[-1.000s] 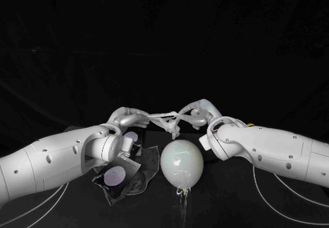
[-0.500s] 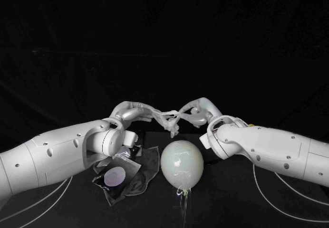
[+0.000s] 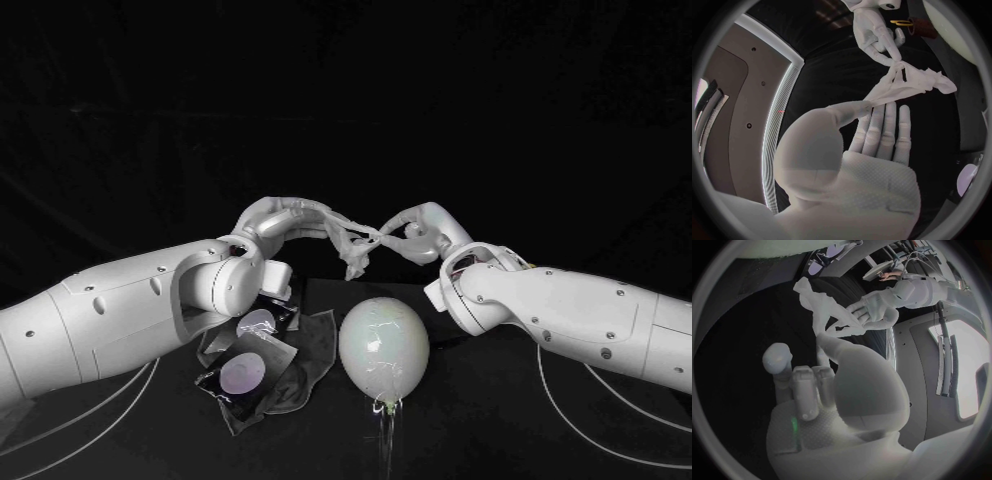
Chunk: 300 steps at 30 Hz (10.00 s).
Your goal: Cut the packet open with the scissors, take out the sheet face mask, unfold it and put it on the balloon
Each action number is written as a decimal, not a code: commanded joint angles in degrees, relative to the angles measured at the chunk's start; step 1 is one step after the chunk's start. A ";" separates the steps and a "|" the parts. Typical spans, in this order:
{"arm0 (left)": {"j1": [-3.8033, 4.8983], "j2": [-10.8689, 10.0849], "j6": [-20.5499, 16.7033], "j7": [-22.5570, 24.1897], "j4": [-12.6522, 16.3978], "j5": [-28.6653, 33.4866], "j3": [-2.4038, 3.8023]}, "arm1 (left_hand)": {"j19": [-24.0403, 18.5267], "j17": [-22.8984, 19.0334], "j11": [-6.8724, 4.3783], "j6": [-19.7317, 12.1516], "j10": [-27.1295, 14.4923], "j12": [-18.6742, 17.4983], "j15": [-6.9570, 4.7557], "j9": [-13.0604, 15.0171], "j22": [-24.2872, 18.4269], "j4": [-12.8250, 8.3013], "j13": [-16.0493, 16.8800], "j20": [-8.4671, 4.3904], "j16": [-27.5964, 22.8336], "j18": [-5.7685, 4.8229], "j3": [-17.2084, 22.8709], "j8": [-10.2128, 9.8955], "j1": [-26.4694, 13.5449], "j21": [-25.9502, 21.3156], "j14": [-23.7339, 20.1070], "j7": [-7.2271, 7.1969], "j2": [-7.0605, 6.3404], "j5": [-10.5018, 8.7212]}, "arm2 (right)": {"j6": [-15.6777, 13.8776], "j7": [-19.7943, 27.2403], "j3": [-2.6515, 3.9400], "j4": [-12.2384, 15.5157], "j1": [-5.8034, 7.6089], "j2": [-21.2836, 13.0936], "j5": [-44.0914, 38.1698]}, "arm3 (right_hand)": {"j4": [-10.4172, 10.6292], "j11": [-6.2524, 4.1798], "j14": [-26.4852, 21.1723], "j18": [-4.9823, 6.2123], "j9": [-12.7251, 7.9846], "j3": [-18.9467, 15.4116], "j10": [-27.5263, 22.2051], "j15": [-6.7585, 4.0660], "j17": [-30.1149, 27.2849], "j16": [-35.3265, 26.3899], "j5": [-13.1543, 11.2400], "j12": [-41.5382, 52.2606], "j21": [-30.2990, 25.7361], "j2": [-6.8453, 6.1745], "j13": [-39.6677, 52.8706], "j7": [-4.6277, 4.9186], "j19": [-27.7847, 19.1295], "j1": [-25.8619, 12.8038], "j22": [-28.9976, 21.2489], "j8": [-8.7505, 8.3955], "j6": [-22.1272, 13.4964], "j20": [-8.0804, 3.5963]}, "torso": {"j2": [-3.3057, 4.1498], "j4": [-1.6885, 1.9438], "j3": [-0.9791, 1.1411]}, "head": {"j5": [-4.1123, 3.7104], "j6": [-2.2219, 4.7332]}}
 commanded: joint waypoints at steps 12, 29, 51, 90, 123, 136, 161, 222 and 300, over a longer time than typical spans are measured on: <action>0.32 -4.39 6.34 1.27 9.52 2.19 0.07 | 9.00 -1.34 -0.10 -1.33 0.56 -0.51 -0.99 7.11 -2.83 1.06 0.00 -2.43 -7.23 1.83 -0.74 0.50 0.59 -1.22 8.16 0.16 0.49 0.27 | -0.88 12.25 -0.04 15.34 0.85 -11.48 13.02 | -0.22 -0.35 6.10 -0.10 1.73 0.33 5.78 -0.39 15.05 0.20 0.27 -0.27 0.33 0.03 14.58 -0.01 0.55 -0.58 4.80 0.21 0.12 0.07 | -2.72 0.11 0.50 | -1.63 -1.25; -1.16 -8.60 7.87 1.43 18.36 4.20 -1.08 | 11.02 -1.59 -0.34 -1.43 0.81 -0.45 -1.34 7.43 -3.77 1.14 0.02 -3.22 -9.23 1.80 -1.14 0.45 0.96 -1.79 10.52 -0.11 0.45 0.27 | 7.53 15.28 -1.76 25.28 0.92 -21.12 22.78 | -0.17 -0.35 6.10 -0.23 1.92 0.19 5.50 -0.39 15.05 0.20 0.27 -0.71 0.72 0.05 14.14 -0.04 0.83 -1.09 4.96 0.40 -0.16 0.04 | -5.04 0.33 0.66 | -3.60 -1.34; -5.45 -12.13 9.08 -0.26 24.67 4.91 -2.81 | 11.38 -1.65 -0.40 -1.39 0.84 -0.46 -1.40 7.50 -4.00 1.17 0.02 -3.38 -9.72 1.79 -1.20 0.45 0.99 -1.97 10.92 -0.19 0.36 0.29 | 9.00 14.17 -4.63 33.20 -2.37 -26.95 25.76 | -0.24 -0.36 6.10 -0.20 1.96 0.19 5.48 -0.40 15.05 0.20 0.27 -0.75 0.58 0.04 14.11 -0.04 0.74 -1.09 4.92 0.44 -0.20 0.03 | -4.62 0.22 0.61 | -4.39 -2.24; -8.33 -0.13 1.97 -5.18 2.28 2.47 -3.96 | 11.05 -2.01 0.47 -2.77 -1.77 -0.68 -0.51 7.02 -6.60 3.84 -0.28 -2.42 -14.59 1.46 -7.59 -0.56 2.05 -5.29 10.76 0.63 1.80 -0.92 | 0.66 7.25 -4.77 11.72 -6.77 -9.33 21.40 | -0.52 -0.28 6.10 0.29 2.09 0.35 4.95 -0.41 15.05 0.20 0.27 -1.60 -1.77 0.25 13.28 0.11 -0.77 -1.21 4.17 0.46 -0.84 -0.02 | -3.09 -0.50 0.80 | -3.75 -8.86; -8.31 -0.89 -5.03 -8.47 -0.20 -9.03 -4.05 | 10.45 0.57 4.51 -17.54 -14.93 4.53 3.75 -4.43 -17.80 10.58 0.07 0.17 -8.99 -1.03 -25.91 -7.16 7.60 -22.14 -6.04 2.99 -5.00 -1.33 | 3.89 5.07 -4.78 12.72 -6.79 -11.59 20.56 | 3.99 6.01 -6.26 2.06 -1.92 -10.28 -9.77 5.34 -2.03 -1.17 0.31 -18.49 -22.16 -5.31 -1.94 6.88 -16.30 -7.84 -2.78 -9.70 -16.64 4.07 | -2.71 -0.73 0.89 | -4.85 -10.16; -8.37 -6.45 -6.32 -0.33 3.21 -9.45 -4.06 | 17.61 6.97 2.12 -12.61 -12.95 12.86 0.48 -8.01 -17.13 11.74 0.86 -0.41 8.09 1.44 -26.83 -4.98 11.41 -19.79 -2.13 2.10 -4.51 -1.14 | 0.50 6.55 -4.83 17.43 -7.07 -18.08 20.17 | 5.69 3.53 2.13 1.85 -1.03 -12.17 -2.17 3.21 8.70 0.07 0.90 -9.75 -11.65 -1.79 4.71 4.15 -6.34 -3.69 0.72 -5.19 -8.15 3.68 | -2.48 -0.90 0.93 | -5.60 -11.14; -11.21 -12.71 0.16 -2.95 16.77 -17.01 -4.12 | 42.97 61.56 -5.95 -2.73 0.37 44.67 -8.91 -9.93 23.95 16.37 18.80 -12.12 54.06 -1.75 -27.71 -0.56 8.71 25.35 38.77 -3.06 -3.62 -1.14 | -3.52 -0.92 -4.86 26.63 -11.97 -22.10 -2.90 | 5.41 0.42 6.10 -4.27 -0.68 -10.23 6.08 -0.25 15.05 0.20 2.05 0.20 19.30 -1.44 15.05 1.07 15.41 -2.56 11.13 -3.74 -3.47 -0.08 | -2.15 -0.97 0.98 | -6.51 -12.83; -12.83 -7.52 -1.20 -18.44 21.55 -9.31 -4.29 | 49.98 67.95 -5.29 -7.21 2.54 52.06 -8.56 -10.06 39.96 24.09 28.43 -12.05 56.12 -4.20 -30.35 -1.22 7.89 34.56 41.42 -2.15 -3.52 -0.97 | 3.54 -3.17 -4.62 27.52 -10.34 -20.42 25.04 | 13.57 1.38 6.10 -4.56 -0.83 -15.04 6.08 0.55 15.05 0.20 0.40 0.20 20.66 -0.88 15.05 2.14 16.26 -9.00 11.74 -6.05 -5.41 0.59 | -2.13 -0.97 1.01 | -6.05 -12.06; -13.06 -5.68 -1.50 -19.40 18.44 -10.54 -4.30 | 50.56 68.52 -5.13 -7.48 3.12 52.58 -8.39 -10.44 41.28 24.36 29.36 -11.86 56.31 -4.41 -30.08 -1.59 8.47 35.18 41.60 -1.97 -2.93 -0.69 | 7.77 -3.53 -4.57 24.16 -8.18 -15.00 26.84 | 11.97 1.27 6.10 -4.55 -0.55 -15.55 6.08 0.46 15.05 0.20 0.48 0.20 20.59 -1.23 15.05 2.00 16.22 -5.69 11.74 -6.25 -4.94 0.49 | -2.37 -1.06 1.01 | -3.62 -6.33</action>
